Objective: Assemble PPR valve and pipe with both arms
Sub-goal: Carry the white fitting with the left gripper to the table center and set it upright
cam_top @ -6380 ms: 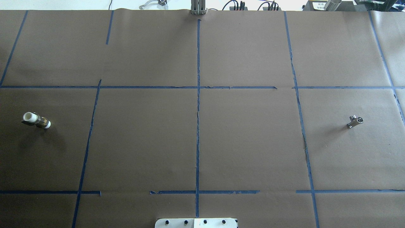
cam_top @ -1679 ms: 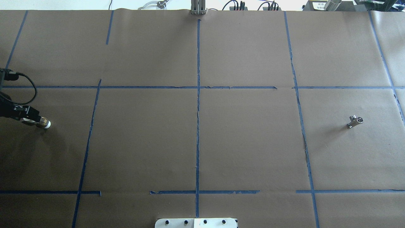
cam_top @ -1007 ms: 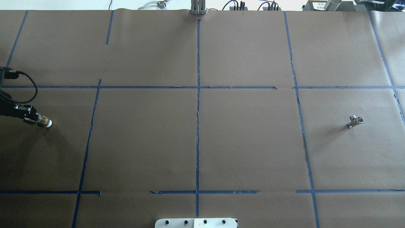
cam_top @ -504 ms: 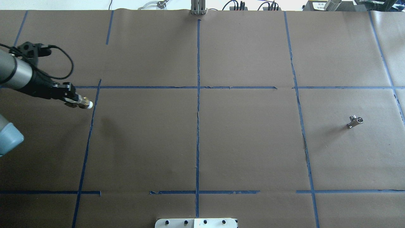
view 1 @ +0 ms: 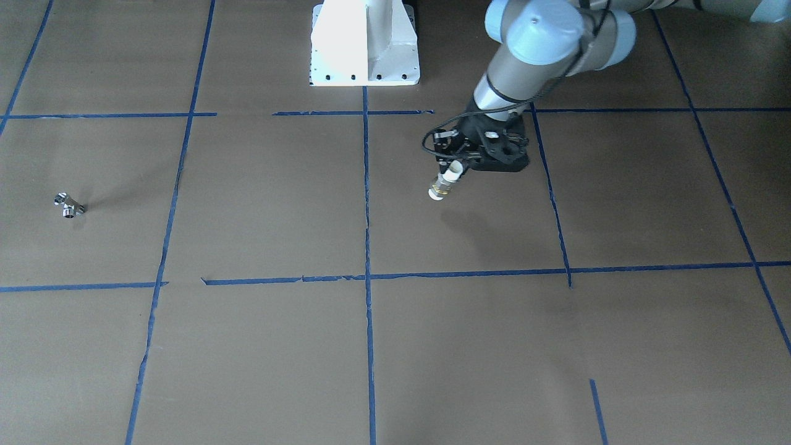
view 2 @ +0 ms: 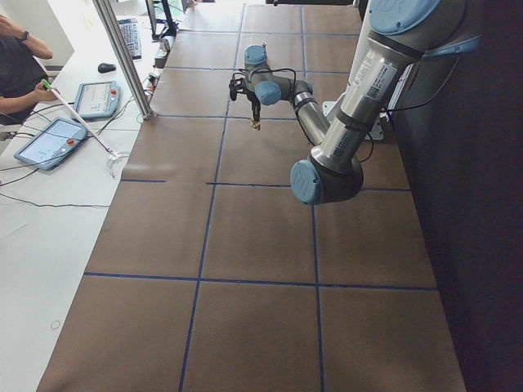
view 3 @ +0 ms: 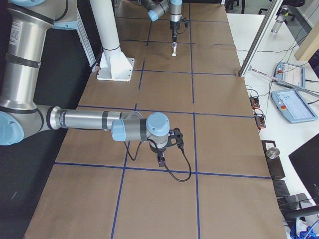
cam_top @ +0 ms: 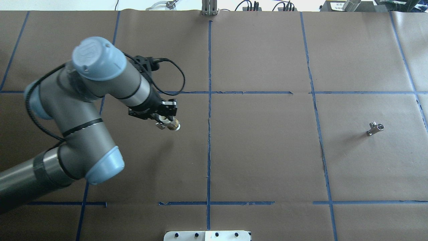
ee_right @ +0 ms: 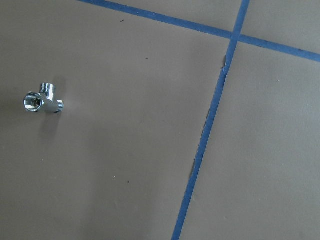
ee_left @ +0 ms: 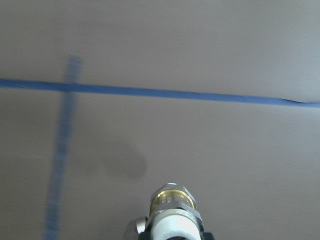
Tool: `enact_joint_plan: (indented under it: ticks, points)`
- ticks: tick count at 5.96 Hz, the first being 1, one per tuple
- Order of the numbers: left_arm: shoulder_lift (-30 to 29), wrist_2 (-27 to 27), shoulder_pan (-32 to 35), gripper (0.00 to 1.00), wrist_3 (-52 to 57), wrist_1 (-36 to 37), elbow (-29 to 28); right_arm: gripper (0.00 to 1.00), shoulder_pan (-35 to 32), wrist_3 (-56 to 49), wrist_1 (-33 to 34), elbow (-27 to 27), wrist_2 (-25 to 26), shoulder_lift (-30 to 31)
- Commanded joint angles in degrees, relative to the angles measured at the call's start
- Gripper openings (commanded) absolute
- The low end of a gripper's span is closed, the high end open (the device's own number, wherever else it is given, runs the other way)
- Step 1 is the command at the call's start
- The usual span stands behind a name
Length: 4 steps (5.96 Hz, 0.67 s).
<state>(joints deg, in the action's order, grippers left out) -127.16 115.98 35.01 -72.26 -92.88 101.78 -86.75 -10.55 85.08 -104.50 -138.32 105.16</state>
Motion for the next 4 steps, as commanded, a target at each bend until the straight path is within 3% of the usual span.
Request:
enact_joint_plan:
  ticks: [1, 4]
  points:
    - [-13.49, -5.13, -3.63, 0.0, -1.48, 2.44, -13.1, 1.0, 0.09, 0.01, 0.0, 0.0, -1.15, -0.13]
    - [-13.2, -7.78, -7.06, 0.01, -1.66, 2.44, -15.03, 1.0, 0.0, 0.01, 0.0, 0.0, -1.25, -0.13]
